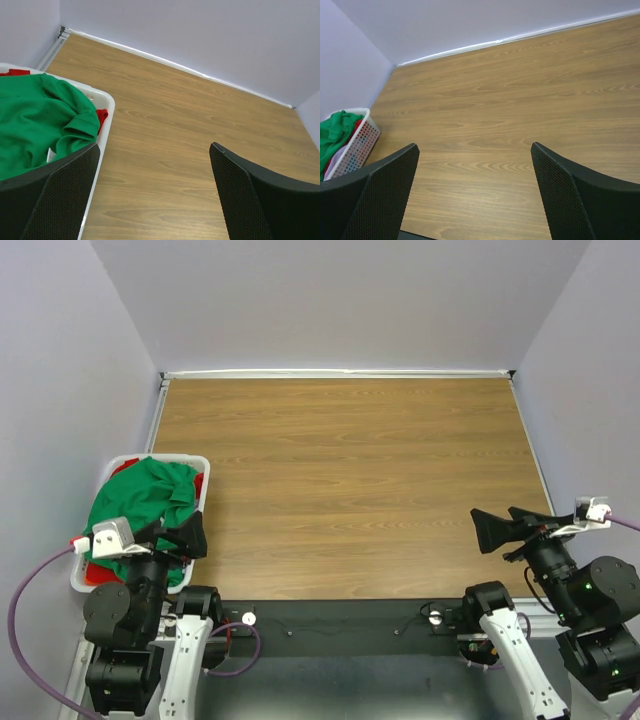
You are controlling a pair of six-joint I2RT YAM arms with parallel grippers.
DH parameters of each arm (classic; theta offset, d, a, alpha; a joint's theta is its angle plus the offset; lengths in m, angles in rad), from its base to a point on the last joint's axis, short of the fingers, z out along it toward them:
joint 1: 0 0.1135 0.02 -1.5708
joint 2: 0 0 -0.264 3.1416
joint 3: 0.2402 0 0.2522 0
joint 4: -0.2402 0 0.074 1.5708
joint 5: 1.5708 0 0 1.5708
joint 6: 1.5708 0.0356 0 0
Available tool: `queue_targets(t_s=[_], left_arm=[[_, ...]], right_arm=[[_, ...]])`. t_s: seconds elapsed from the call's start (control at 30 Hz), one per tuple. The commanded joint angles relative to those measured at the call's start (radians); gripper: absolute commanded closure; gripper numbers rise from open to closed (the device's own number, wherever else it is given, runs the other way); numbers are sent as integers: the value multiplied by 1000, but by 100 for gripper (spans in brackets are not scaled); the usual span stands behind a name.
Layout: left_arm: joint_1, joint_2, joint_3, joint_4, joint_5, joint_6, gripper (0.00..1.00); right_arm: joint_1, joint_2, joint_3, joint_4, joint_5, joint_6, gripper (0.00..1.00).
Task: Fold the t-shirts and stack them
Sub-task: Grab the tshirt from the pile
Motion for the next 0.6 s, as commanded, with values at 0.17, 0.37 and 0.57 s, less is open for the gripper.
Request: queue_targets(t_s=[0.17, 0.37, 0.57], left_arm=[[5, 101, -14, 82, -48, -83, 1], [5, 348, 0, 145, -87, -156, 1], [5, 688, -2, 194, -191, -178, 1]], right_arm=[[-6, 58, -31, -16, -26, 30, 0], [-6, 132, -52, -10, -70, 49, 0], [-6, 164, -92, -9, -133, 36, 0]])
